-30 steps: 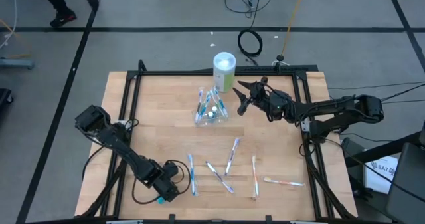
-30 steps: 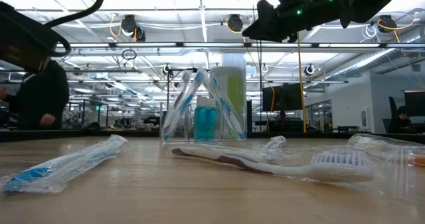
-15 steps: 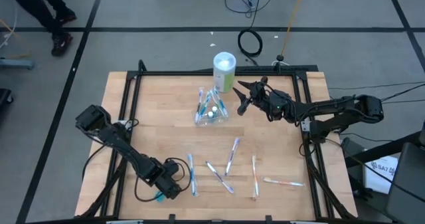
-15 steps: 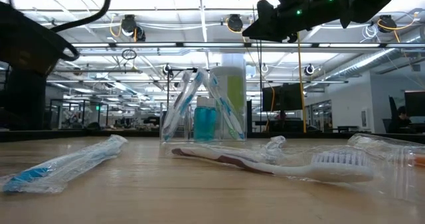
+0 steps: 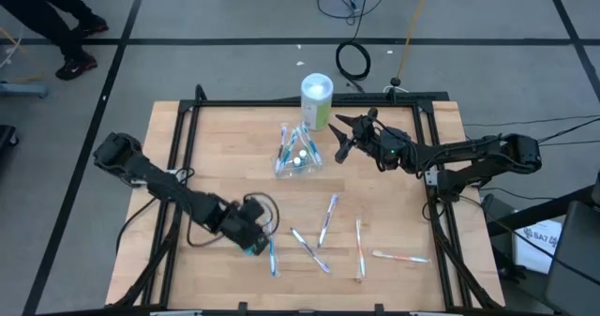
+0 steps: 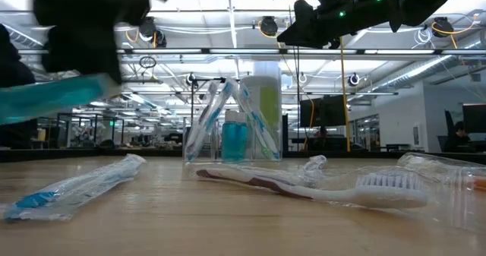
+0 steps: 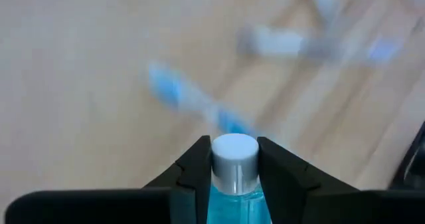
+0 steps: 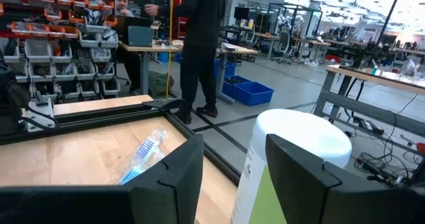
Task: Pick & Place toothbrushing station
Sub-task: Put the blue mouthwash into the transparent organizer
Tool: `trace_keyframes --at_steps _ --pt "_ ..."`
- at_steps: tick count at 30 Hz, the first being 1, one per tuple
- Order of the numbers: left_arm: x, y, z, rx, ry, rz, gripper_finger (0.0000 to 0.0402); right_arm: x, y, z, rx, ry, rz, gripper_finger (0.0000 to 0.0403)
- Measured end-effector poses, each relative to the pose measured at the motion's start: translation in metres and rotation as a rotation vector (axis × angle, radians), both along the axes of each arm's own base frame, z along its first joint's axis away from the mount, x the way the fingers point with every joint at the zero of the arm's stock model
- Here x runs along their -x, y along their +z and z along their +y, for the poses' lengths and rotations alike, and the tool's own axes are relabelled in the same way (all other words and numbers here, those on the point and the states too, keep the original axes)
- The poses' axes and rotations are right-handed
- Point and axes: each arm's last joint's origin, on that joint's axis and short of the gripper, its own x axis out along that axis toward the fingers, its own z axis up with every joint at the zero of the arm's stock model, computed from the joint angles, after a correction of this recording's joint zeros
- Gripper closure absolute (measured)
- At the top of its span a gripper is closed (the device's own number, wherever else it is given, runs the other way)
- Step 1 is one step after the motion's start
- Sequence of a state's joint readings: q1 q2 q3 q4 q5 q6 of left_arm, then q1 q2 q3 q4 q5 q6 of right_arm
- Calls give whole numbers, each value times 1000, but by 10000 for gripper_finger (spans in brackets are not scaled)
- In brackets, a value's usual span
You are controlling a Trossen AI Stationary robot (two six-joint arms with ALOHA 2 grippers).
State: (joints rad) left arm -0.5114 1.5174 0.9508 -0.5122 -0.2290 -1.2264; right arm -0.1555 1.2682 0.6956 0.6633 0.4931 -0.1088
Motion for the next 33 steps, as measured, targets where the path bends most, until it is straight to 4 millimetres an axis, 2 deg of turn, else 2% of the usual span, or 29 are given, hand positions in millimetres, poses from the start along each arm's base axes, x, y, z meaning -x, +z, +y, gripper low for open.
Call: trace_keyframes --at_steps 6,10,16,20,26,33 --pt "-12 39 40 -360 53 -291 297 0 -2 0 -38 0 -9 248" --pt "-28 62 64 -589 93 -447 297 0 -5 1 -45 17 27 248" --pt "-51 84 98 -785 70 -607 297 -2 -11 3 -62 123 91 248" --pt "-64 78 120 -828 42 -602 297 -2 -15 6 -77 184 133 248" --pt "-86 40 151 -859 56 -472 297 0 -26 11 -102 199 246 248" --pt "-105 10 161 -919 28 -445 297 2 -36 12 -126 201 350 248"
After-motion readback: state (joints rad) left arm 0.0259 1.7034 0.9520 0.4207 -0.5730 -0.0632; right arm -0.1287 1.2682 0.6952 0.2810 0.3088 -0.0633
